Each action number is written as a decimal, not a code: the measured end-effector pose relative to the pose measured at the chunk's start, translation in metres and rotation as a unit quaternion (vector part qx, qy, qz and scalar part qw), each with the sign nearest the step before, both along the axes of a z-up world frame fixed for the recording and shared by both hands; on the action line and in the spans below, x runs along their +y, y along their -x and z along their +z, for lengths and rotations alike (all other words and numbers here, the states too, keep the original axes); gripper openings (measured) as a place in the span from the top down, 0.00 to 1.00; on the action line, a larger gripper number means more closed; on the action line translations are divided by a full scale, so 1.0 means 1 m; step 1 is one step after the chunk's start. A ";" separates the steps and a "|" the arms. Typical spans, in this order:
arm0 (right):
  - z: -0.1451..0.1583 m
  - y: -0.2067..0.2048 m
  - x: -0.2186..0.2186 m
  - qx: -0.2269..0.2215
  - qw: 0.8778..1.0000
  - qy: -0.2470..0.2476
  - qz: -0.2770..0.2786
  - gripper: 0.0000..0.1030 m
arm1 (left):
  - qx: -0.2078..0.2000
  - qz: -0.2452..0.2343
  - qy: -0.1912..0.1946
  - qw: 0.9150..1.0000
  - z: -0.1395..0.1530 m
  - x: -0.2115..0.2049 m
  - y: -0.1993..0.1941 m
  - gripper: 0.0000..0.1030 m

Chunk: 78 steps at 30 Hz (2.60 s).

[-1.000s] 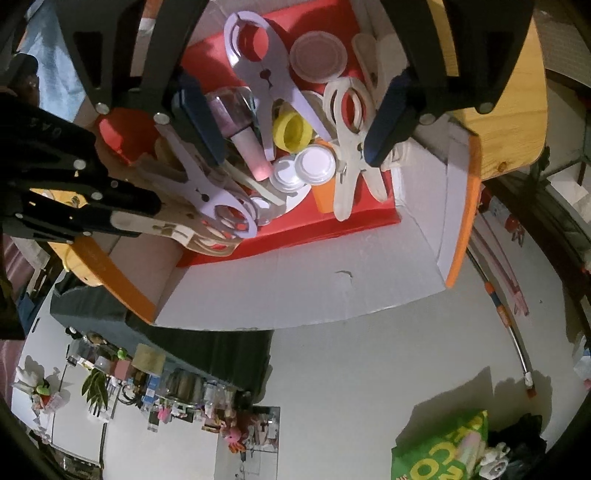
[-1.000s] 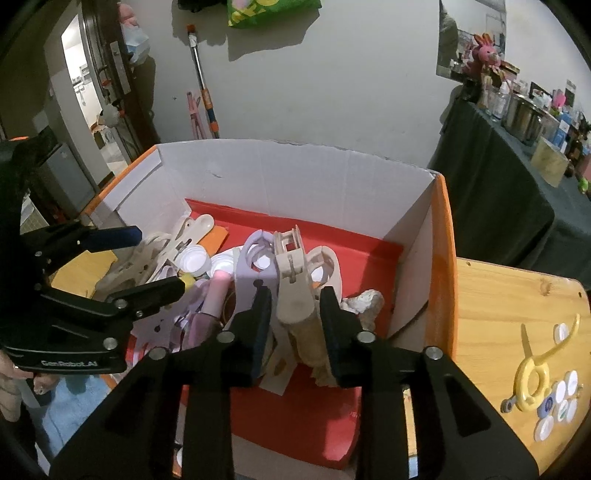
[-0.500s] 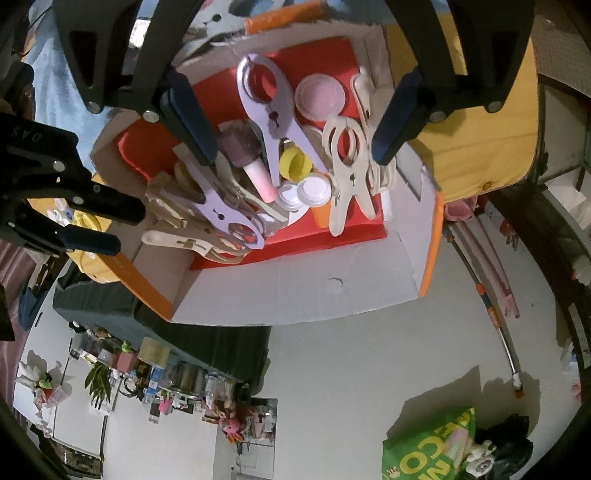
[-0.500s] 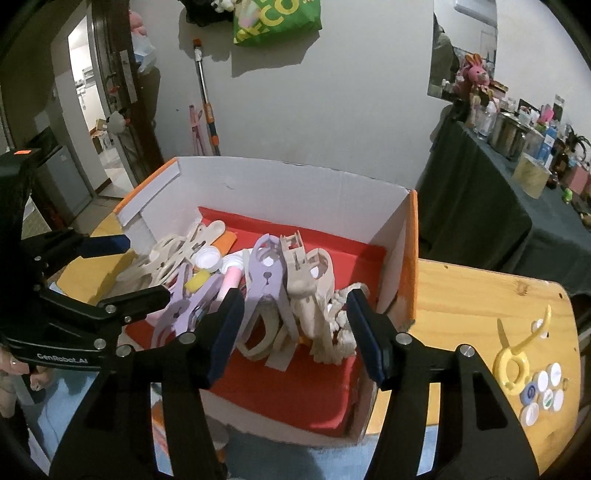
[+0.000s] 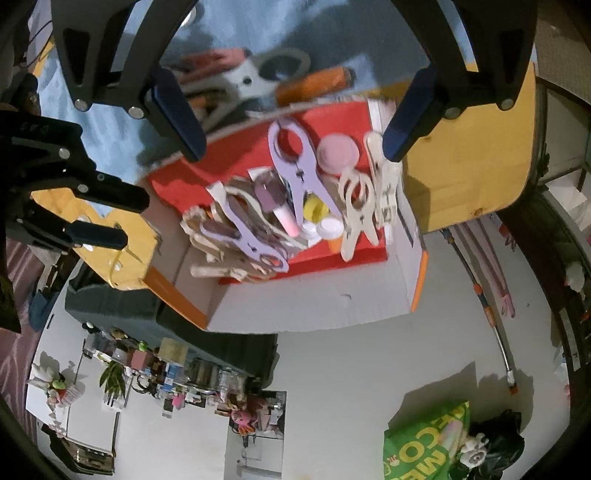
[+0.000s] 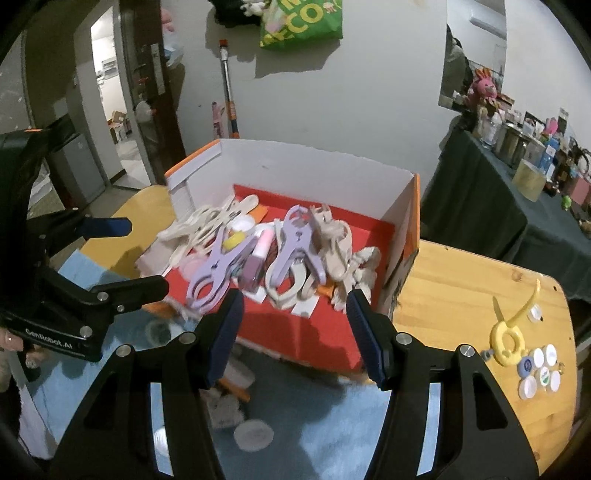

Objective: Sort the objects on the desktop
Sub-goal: 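Withdraw both open tools from the box back over the towel, then grasp a white bottle cap with the left tool while the right tool grasps another white cap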

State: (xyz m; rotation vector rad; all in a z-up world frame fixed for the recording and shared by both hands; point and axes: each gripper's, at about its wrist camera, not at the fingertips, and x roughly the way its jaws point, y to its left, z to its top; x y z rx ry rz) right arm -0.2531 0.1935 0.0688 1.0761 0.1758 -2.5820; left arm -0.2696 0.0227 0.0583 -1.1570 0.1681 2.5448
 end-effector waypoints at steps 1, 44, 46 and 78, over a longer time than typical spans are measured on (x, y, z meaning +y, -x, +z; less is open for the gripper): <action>0.000 -0.004 -0.001 0.002 1.000 0.000 0.003 0.45 | -0.001 0.000 0.000 1.000 -0.001 -0.001 -0.004 0.05; -0.068 -0.124 0.029 -0.018 0.999 0.034 0.038 0.46 | -0.061 -0.085 -0.058 0.993 -0.084 0.034 -0.127 0.33; -0.070 -0.124 0.028 -0.020 0.998 0.031 0.043 0.46 | -0.059 -0.088 -0.057 0.993 -0.084 0.037 -0.126 0.35; -0.089 -0.075 0.016 -0.072 0.994 0.045 0.071 0.50 | -0.048 -0.061 -0.062 0.995 -0.082 0.022 -0.123 0.67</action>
